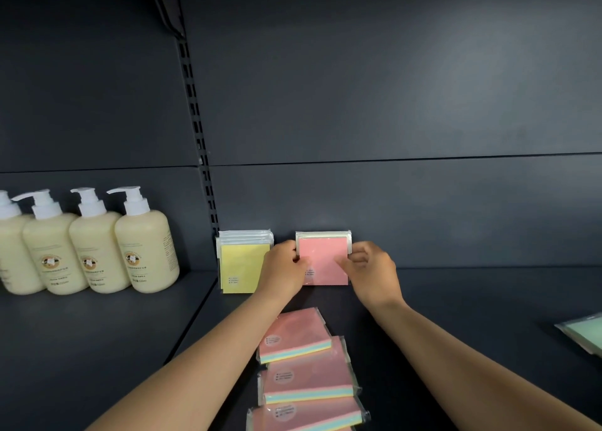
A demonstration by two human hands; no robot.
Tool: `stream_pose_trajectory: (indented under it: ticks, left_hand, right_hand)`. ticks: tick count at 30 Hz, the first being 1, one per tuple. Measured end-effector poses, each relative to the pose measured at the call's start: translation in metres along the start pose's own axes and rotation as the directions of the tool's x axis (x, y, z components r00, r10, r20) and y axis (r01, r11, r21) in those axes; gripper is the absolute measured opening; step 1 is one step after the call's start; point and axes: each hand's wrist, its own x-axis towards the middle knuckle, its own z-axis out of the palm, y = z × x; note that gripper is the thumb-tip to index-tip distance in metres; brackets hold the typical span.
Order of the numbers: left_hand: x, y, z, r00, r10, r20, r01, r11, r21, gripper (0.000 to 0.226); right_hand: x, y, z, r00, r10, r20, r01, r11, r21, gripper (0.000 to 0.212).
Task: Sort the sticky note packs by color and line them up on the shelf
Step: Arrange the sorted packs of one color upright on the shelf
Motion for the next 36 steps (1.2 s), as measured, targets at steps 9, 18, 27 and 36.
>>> stream_pose_trajectory:
  ticks: [9,18,27,36]
  left_hand:
    - [0.003,0.003,0.001,1.0,-0.007,-0.02,0.008,0.998,0.066,0.013]
    - [0.008,0.005,0.002,0.999,-0.015,-0.042,0.02,0.992,0.123,0.014]
    - [-0.009,0.028,-0.024,0.989,-0.071,0.13,0.026,0.947,0.32,0.043]
    - [-0.058,-0.001,-0.081,0.862,-0.21,0.462,0.167,0.977,0.133,0.07]
  right_hand:
    - [0.007,0.002,0.0,1.0,0.008,0.005,-0.008,1.0,0.003,0.013]
    - [0.01,0.002,0.001,1.0,0.026,0.01,-0.026,1.0,0.006,0.012]
    - [0.002,-0.005,-0.005,0.994,0.11,0.026,-0.111,0.993,0.049,0.034]
    - [-0.041,-0.01,-0.037,0.976,0.202,0.084,-0.208,0.976,0.058,0.046]
